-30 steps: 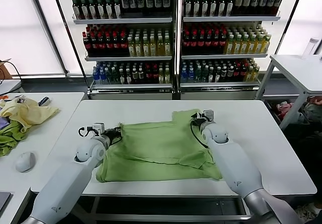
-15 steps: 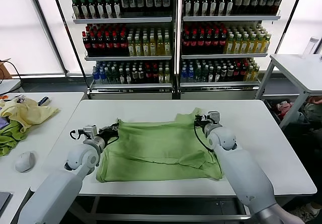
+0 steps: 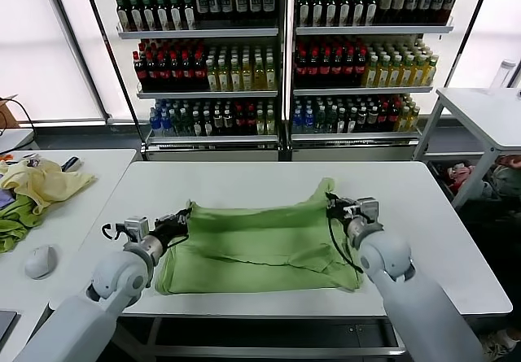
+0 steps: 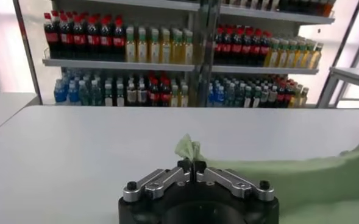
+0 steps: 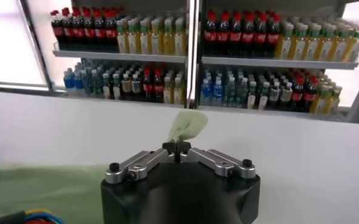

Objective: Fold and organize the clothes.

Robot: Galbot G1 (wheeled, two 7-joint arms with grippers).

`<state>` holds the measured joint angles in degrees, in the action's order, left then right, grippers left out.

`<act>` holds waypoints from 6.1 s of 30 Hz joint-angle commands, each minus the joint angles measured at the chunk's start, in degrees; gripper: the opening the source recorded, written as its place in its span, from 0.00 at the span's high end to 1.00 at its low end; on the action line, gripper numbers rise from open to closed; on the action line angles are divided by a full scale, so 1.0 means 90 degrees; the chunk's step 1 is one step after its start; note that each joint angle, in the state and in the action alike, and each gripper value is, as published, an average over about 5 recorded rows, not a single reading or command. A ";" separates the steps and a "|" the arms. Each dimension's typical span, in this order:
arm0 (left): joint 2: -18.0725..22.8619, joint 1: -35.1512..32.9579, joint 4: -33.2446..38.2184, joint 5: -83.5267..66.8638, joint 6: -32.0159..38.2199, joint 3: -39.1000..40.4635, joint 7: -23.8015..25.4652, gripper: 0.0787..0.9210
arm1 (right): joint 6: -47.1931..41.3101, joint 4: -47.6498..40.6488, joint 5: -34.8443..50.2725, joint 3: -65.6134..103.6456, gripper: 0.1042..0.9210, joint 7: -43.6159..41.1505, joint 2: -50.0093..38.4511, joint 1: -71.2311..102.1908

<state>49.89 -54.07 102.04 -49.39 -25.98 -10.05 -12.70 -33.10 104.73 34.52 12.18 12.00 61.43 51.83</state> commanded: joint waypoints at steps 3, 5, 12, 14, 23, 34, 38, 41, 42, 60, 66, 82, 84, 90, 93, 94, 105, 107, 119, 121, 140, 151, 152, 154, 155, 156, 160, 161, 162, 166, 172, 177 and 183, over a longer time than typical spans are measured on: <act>-0.0249 -0.1174 0.0600 0.0485 -0.0086 -0.0335 0.0068 0.98 | -0.0001 0.1254 -0.0191 0.0727 0.98 0.0067 -0.0116 0.1853; -0.0237 -0.1219 0.0566 0.0630 -0.0079 -0.0317 0.0101 0.98 | -0.0001 0.1207 -0.0230 0.0718 0.98 0.0091 -0.0057 0.1883; -0.0143 -0.1290 0.0495 0.1224 -0.0021 -0.0201 0.0279 0.98 | -0.0008 0.0969 -0.0525 0.0584 0.98 0.0137 0.0210 0.1868; -0.0092 -0.1302 0.0504 0.1417 0.0050 -0.0189 0.0267 0.98 | -0.0010 0.0918 -0.0694 0.0548 0.98 0.0114 0.0273 0.1848; 0.0346 -0.1744 0.0849 0.2533 0.0926 -0.0443 -0.0435 0.76 | 0.0004 0.1190 -0.1179 0.0615 0.80 0.0046 0.0299 0.2027; 0.1479 -0.2049 0.0488 0.3758 0.1544 -0.0483 -0.1102 0.38 | 0.0101 0.1233 -0.1615 0.0683 0.41 0.0000 0.0310 0.2165; 0.1572 -0.2013 0.0439 0.3269 0.1030 -0.0465 -0.1063 0.25 | 0.0104 0.1219 -0.1597 0.0711 0.27 0.0012 0.0306 0.2158; 0.1519 -0.1992 0.0440 0.2771 0.0611 -0.0510 -0.1077 0.16 | 0.0120 0.1210 -0.1584 0.0731 0.18 0.0008 0.0305 0.2169; 0.1491 -0.1992 0.0449 0.2618 0.0524 -0.0525 -0.1086 0.15 | 0.0126 0.1206 -0.1581 0.0733 0.15 0.0007 0.0305 0.2173; 0.1240 -0.1991 0.0535 0.0090 -0.0282 -0.1011 -0.1105 0.12 | 0.0146 0.1170 -0.1541 0.0709 0.12 0.0022 0.0322 0.2082; 0.1190 -0.2104 0.0658 -0.0555 -0.0164 -0.1208 -0.0896 0.25 | 0.0158 0.1178 -0.1544 0.0717 0.12 0.0036 0.0331 0.2079; 0.1220 -0.2103 0.0397 -0.1785 0.0181 -0.1979 -0.0619 0.81 | 0.0244 0.1197 -0.1555 0.0773 0.12 0.0067 0.0338 0.2098; 0.1223 -0.2100 0.0411 -0.1847 0.0193 -0.2082 -0.0612 0.87 | 0.0251 0.1205 -0.1554 0.0778 0.12 0.0066 0.0330 0.2101; 0.0875 -0.2094 0.0599 -0.1943 0.0192 -0.2631 -0.0593 0.95 | 0.0263 0.1248 -0.1534 0.0814 0.12 0.0058 0.0299 0.2091; 0.0504 -0.2084 0.0622 -0.1995 0.0164 -0.3115 -0.0533 0.95 | 0.0274 0.1274 -0.1514 0.0834 0.12 0.0049 0.0285 0.2090; 0.0356 -0.2073 0.0599 -0.2014 0.0147 -0.3307 -0.0499 0.95 | 0.0279 0.1283 -0.1505 0.0839 0.12 0.0045 0.0279 0.2089; -0.0758 -0.1873 0.0325 -0.2054 -0.0088 -0.4573 -0.0169 0.95 | 0.0381 0.1266 -0.1313 0.0879 0.12 0.0001 0.0124 0.1991; -0.0671 -0.1909 0.0590 -0.2286 -0.0105 -0.4579 -0.0208 0.95 | 0.0375 0.1314 -0.1321 0.0872 0.12 0.0007 0.0135 0.2009; 0.1097 -0.1856 0.2633 -0.3102 0.0014 -0.2359 -0.0353 0.95 | 0.0357 0.1496 -0.1404 0.0987 0.12 0.0006 0.0115 0.2207; 0.1347 -0.1728 0.2527 -0.2967 0.0042 -0.1954 -0.0369 0.95 | 0.0356 0.1527 -0.1403 0.1014 0.12 0.0003 0.0100 0.2235; 0.2044 -0.0394 0.0616 -0.0669 -0.0155 0.0222 -0.0522 0.95 | 0.0396 0.1781 -0.1405 0.1284 0.12 -0.0018 -0.0027 0.2621; 0.1709 -0.1015 0.1753 -0.1021 -0.0115 -0.0013 0.0592 0.67 | 0.0402 0.1801 -0.1413 0.1273 0.12 -0.0012 -0.0019 0.2638; 0.1662 -0.1124 0.1866 -0.1136 -0.0113 -0.0111 0.0625 0.64 | 0.0402 0.1800 -0.1417 0.1263 0.12 -0.0013 -0.0009 0.2635; 0.1539 -0.1319 0.2048 -0.1256 -0.0063 -0.0381 0.0627 0.57 | 0.0406 0.1794 -0.1425 0.1243 0.12 -0.0015 0.0013 0.2629; 0.1465 -0.1414 0.2097 -0.1231 0.0008 -0.0547 0.0590 0.54 | 0.0410 0.1787 -0.1428 0.1237 0.12 -0.0017 0.0022 0.2626; 0.1393 -0.1510 0.2094 -0.1109 0.0112 -0.0723 0.0537 0.50 | 0.0416 0.1779 -0.1433 0.1228 0.12 -0.0018 0.0034 0.2621; 0.0978 -0.1871 0.1651 0.0059 0.0629 -0.1401 0.0334 0.36 | 0.0441 0.1756 -0.1457 0.1186 0.12 -0.0025 0.0080 0.2604; 0.0869 -0.1957 0.1475 0.0294 0.0712 -0.1554 0.0296 0.33 | 0.0445 0.1753 -0.1465 0.1175 0.12 -0.0027 0.0089 0.2601; 0.0792 -0.2036 0.1315 0.0429 0.0787 -0.1696 0.0263 0.29 | 0.0450 0.1748 -0.1472 0.1164 0.12 -0.0029 0.0099 0.2596; 0.0633 -0.2205 0.0793 0.0562 0.0899 -0.2091 0.0195 0.17 | 0.0462 0.1704 -0.1496 0.1116 0.12 -0.0031 0.0126 0.2553; 0.0771 -0.2008 0.0281 0.0343 0.0746 -0.1953 0.0093 0.12 | 0.0463 0.1617 -0.1558 0.1017 0.12 -0.0022 0.0140 0.2451; 0.0963 -0.1744 -0.0122 0.0143 0.0643 -0.1724 0.0137 0.12 | 0.0446 0.1651 -0.1576 0.1013 0.12 -0.0014 0.0133 0.2457; 0.1008 -0.1604 -0.0404 -0.0363 0.0490 -0.1659 0.0379 0.12 | 0.0446 0.1707 -0.1570 0.1109 0.12 -0.0016 0.0066 0.2534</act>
<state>58.92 -69.53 104.91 -49.52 -21.12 -24.22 -10.88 -29.05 119.95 20.41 21.84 11.85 62.24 74.46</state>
